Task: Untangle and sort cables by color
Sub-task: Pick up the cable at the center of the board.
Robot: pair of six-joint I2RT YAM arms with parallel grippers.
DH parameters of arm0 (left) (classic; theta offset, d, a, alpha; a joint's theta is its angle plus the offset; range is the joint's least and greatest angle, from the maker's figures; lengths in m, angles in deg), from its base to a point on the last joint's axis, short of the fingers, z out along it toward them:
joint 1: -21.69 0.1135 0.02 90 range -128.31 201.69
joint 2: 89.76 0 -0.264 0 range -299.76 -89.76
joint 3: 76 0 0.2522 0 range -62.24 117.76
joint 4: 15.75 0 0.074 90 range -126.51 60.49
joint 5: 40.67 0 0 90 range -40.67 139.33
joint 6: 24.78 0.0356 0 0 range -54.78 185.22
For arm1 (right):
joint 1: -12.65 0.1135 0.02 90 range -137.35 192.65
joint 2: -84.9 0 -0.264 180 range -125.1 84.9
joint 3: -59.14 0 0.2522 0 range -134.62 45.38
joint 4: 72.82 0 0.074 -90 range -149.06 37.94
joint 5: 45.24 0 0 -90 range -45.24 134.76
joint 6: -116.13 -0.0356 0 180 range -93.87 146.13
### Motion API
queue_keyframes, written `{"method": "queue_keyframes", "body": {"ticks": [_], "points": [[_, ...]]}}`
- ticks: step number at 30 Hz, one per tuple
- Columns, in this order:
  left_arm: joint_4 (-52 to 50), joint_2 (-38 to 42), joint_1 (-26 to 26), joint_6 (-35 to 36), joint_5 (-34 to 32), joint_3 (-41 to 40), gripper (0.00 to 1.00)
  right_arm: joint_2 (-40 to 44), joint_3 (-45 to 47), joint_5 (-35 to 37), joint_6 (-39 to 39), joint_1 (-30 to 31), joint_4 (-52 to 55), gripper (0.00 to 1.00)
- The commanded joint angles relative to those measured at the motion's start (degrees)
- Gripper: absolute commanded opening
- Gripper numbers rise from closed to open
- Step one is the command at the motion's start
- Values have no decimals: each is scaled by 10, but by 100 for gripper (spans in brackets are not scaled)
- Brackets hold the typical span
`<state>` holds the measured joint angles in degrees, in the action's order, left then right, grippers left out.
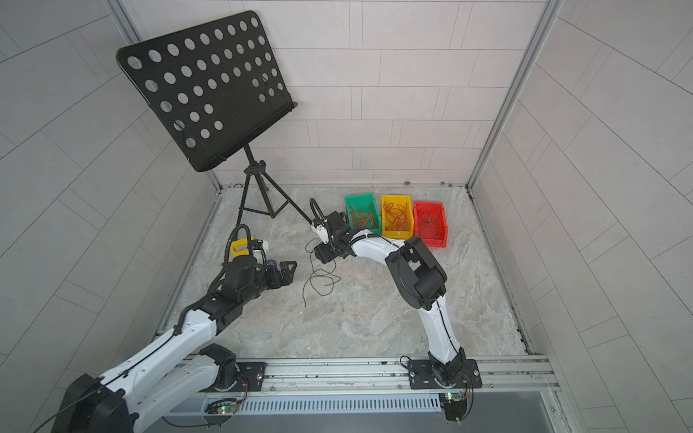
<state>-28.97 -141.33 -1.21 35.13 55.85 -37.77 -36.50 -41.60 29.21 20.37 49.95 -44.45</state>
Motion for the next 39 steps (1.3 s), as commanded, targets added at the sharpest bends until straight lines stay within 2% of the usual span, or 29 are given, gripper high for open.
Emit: {"method": "queue_keyframes", "body": {"ticks": [1, 2, 8, 11, 14, 21, 28, 32, 39], "points": [[3, 8, 6, 1, 0, -5, 99, -15, -22, 30, 37, 3, 19, 64], [4, 9, 6, 1, 1, -4, 99, -23, -26, 30, 39, 2, 21, 62], [1, 12, 9, 3, 3, -2, 99, -56, -47, 15, 39, 7, 46, 37], [-4, 16, 11, 6, 1, -1, 99, -50, -37, 13, 40, 8, 49, 16], [-5, 19, 12, 7, 3, -1, 99, -26, -28, 13, 43, 8, 56, 1], [26, 12, 13, 17, 44, -3, 99, 117, 12, 21, 56, 7, 81, 0], [152, -49, 11, 10, 175, 0, 99, 278, 83, 2, 36, -4, 88, 0], [224, -97, -2, -8, 216, 8, 97, 351, 100, -30, 15, -34, 107, 0], [283, -151, -47, 4, 223, 37, 97, 464, 115, -46, -9, -120, 141, 0]]}}
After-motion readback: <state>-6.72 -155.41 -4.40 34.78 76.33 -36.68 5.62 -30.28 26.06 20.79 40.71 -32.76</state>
